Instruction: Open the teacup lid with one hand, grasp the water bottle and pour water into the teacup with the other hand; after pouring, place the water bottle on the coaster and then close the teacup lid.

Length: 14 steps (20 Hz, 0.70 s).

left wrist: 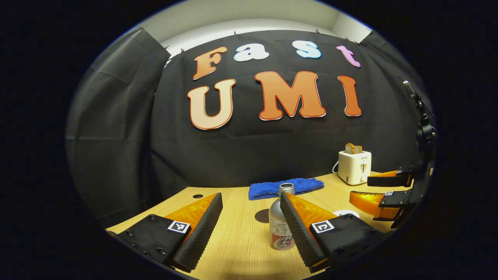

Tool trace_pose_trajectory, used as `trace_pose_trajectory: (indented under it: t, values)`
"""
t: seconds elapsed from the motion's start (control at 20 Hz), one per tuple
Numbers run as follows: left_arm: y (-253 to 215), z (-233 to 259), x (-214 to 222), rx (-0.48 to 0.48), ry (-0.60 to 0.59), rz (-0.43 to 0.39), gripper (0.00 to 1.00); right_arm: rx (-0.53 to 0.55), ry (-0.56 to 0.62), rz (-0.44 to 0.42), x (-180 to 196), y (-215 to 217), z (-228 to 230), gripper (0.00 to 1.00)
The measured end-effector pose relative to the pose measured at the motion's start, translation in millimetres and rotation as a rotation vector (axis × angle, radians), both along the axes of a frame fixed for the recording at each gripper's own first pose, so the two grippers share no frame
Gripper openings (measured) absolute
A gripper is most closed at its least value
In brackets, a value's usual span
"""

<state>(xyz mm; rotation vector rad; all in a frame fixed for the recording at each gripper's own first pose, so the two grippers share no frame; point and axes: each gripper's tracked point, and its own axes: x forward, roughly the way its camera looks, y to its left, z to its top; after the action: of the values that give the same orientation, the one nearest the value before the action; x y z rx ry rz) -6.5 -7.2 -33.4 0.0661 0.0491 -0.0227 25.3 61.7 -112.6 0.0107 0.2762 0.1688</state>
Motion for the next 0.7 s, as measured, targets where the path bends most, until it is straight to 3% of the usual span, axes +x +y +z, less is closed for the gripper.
trace_pose_trajectory:
  t: [0.15,0.2,0.35,0.4,0.5,0.6,0.7]
  values:
    - [2.4,-9.1,1.4,0.004,0.019,0.004,0.94,-0.01,0.037,0.007,4.3,4.9,-18.8,0.9]
    - [2.3,-10.6,0.9,0.005,0.025,0.006,1.0,-0.01,0.045,0.017,5.1,7.7,-22.4,0.9]
    - [4.1,-17.4,1.5,0.007,0.038,0.011,0.98,-0.012,0.074,0.015,9.1,9.9,-37.6,0.81]
    - [4.2,-19.0,2.1,0.008,0.042,0.012,0.94,-0.01,0.085,0.022,10.1,11.3,-42.0,0.81]
    - [6.0,-22.3,1.5,0.008,0.051,0.016,0.98,-0.011,0.095,0.032,8.7,16.1,-47.6,0.81]
    - [7.1,-25.8,2.3,0.004,0.061,0.018,0.98,-0.012,0.107,0.04,10.7,18.3,-52.3,0.65]
    - [7.8,-27.3,0.7,0.001,0.065,0.02,0.98,-0.01,0.124,0.049,10.5,20.7,-57.4,0.58]
